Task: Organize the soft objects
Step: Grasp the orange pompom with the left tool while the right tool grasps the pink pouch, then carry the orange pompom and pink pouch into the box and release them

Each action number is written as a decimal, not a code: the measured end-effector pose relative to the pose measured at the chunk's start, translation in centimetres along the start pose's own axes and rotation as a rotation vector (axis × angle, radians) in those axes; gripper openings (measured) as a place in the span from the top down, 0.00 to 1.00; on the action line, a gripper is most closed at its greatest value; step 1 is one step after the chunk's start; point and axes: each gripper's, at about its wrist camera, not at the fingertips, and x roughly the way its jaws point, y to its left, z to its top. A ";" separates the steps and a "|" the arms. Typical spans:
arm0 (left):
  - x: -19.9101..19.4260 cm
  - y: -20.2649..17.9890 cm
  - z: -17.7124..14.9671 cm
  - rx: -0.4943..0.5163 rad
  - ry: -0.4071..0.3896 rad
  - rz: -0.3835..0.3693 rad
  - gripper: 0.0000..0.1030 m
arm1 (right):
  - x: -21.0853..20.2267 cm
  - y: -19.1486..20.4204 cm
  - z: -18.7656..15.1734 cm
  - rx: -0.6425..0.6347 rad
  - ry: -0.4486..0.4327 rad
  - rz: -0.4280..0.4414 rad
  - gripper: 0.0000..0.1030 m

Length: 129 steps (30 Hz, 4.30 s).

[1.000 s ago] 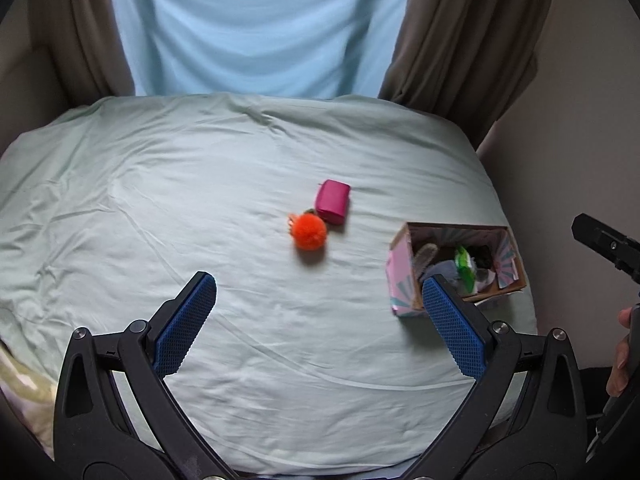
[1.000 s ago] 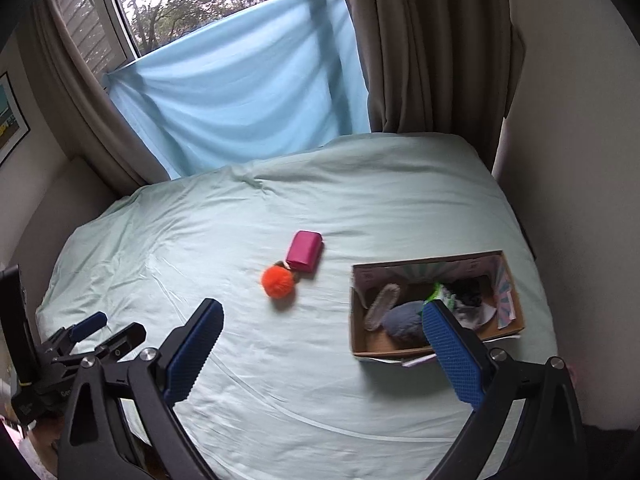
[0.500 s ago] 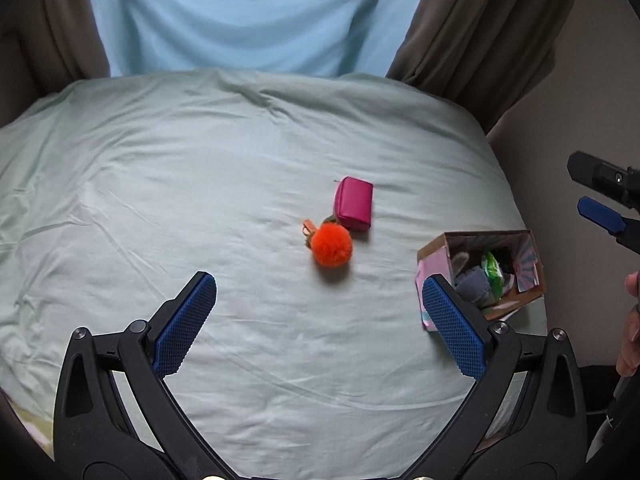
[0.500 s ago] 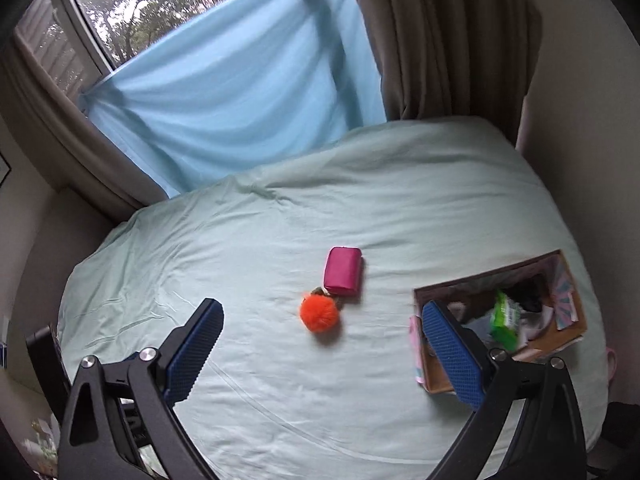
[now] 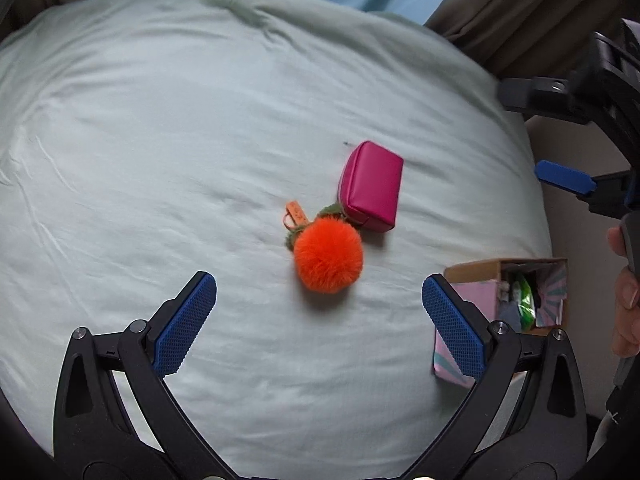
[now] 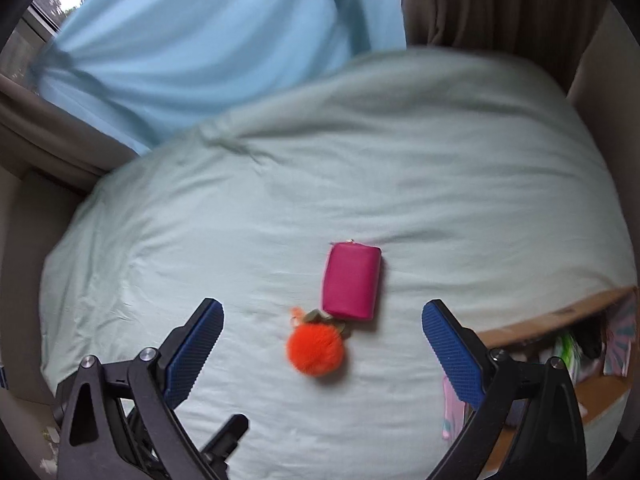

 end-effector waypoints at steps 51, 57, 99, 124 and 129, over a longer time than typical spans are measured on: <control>5.6 -2.8 -1.8 0.272 -0.196 0.107 0.69 | 12.9 -1.5 -0.5 -0.111 0.092 0.034 0.58; -0.1 -3.4 -2.6 0.266 -0.243 0.098 0.69 | 7.6 0.9 -1.5 -0.120 0.037 0.041 0.59; -10.4 -34.4 -11.2 0.376 -0.261 -0.045 0.69 | -21.5 -25.1 -14.5 -0.044 -0.140 -0.002 0.59; 10.2 -38.2 -7.4 0.387 0.082 0.115 0.63 | -6.4 -36.3 -13.8 0.028 0.067 0.003 0.57; 9.5 -38.1 -7.3 0.393 0.066 0.142 0.00 | -6.6 -36.2 -14.1 0.006 0.016 0.021 0.09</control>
